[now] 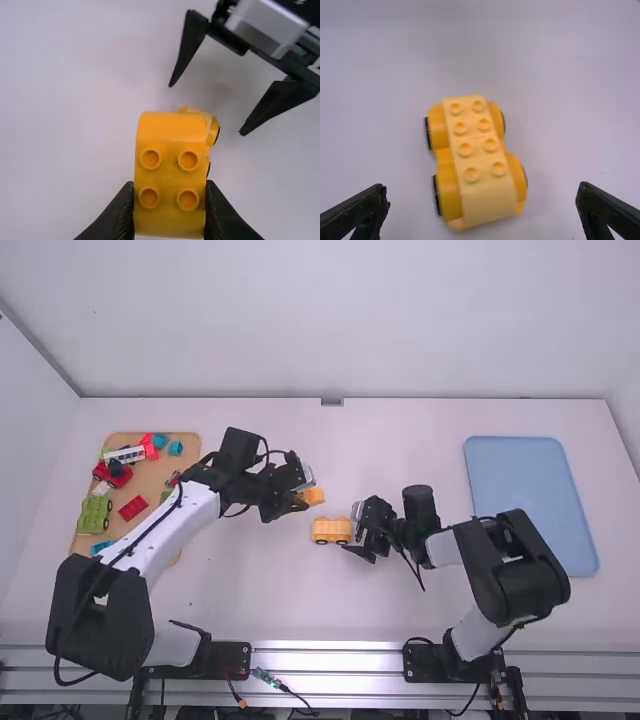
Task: Assemble lego blocks to make yellow taxi
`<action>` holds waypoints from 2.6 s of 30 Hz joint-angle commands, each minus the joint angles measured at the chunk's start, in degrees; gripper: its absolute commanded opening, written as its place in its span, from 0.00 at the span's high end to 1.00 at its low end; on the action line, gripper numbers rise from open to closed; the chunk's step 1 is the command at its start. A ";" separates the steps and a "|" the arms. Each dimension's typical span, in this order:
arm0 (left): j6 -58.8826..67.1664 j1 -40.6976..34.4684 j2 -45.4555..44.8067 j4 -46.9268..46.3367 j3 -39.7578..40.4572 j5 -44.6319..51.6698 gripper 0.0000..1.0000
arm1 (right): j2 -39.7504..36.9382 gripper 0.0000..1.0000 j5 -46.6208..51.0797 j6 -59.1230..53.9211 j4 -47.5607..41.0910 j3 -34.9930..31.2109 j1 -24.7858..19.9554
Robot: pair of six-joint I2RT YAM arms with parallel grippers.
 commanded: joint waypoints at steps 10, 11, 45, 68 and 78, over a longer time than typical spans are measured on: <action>10.11 -1.03 6.64 1.31 -1.77 2.12 0.99 | 11.76 0.01 -8.31 -3.63 -0.30 6.95 -0.17; 10.09 -1.14 7.13 1.95 -1.77 2.27 0.99 | 12.26 0.01 -8.33 -3.61 -0.32 7.19 0.00; 12.47 -6.05 14.75 7.19 -1.81 -0.26 0.99 | 18.97 0.18 -10.97 -2.12 5.45 9.22 1.05; 12.01 -9.03 18.05 10.78 -1.81 -2.45 0.99 | 18.97 0.55 -11.17 -5.51 4.99 8.46 0.98; 10.57 -9.03 18.23 10.38 -1.81 -3.96 0.99 | 18.97 0.55 -11.37 -5.40 5.06 8.46 1.01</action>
